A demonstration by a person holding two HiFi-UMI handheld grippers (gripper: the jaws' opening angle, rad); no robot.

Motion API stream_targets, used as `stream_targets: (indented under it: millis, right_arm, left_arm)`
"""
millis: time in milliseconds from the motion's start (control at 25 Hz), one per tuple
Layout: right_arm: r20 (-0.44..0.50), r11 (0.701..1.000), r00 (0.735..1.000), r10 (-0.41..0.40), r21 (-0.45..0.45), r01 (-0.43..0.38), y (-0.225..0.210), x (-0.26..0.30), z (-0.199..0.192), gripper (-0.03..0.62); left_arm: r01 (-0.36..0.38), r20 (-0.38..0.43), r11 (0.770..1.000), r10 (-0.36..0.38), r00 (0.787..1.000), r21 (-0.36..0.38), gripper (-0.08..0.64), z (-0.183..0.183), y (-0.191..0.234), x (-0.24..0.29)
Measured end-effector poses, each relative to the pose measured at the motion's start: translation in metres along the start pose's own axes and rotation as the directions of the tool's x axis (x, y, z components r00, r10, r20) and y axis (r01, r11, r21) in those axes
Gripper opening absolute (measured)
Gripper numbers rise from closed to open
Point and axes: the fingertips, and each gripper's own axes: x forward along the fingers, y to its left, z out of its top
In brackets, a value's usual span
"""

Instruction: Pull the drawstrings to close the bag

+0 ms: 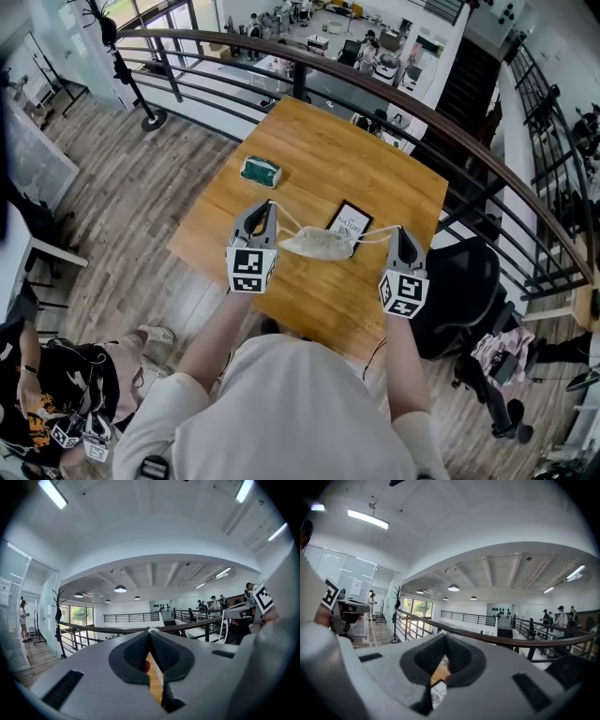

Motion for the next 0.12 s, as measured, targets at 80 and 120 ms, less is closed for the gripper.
stream_targets:
  millis: [80, 120]
  right_arm:
    - [-0.002, 1.000, 1.000, 0.001, 0.001, -0.001, 0.0015, 0.0002, -0.0002, 0.003]
    - [-0.003, 1.000, 1.000, 0.001, 0.001, -0.001, 0.0025, 0.0003, -0.0004, 0.003]
  left_arm:
    - [0.000, -0.002, 1.000, 0.000, 1.000, -0.003, -0.006, 0.0001, 0.0017, -0.0005]
    - [-0.001, -0.003, 1.000, 0.001, 1.000, -0.004, -0.006, -0.0001, 0.0027, -0.0008]
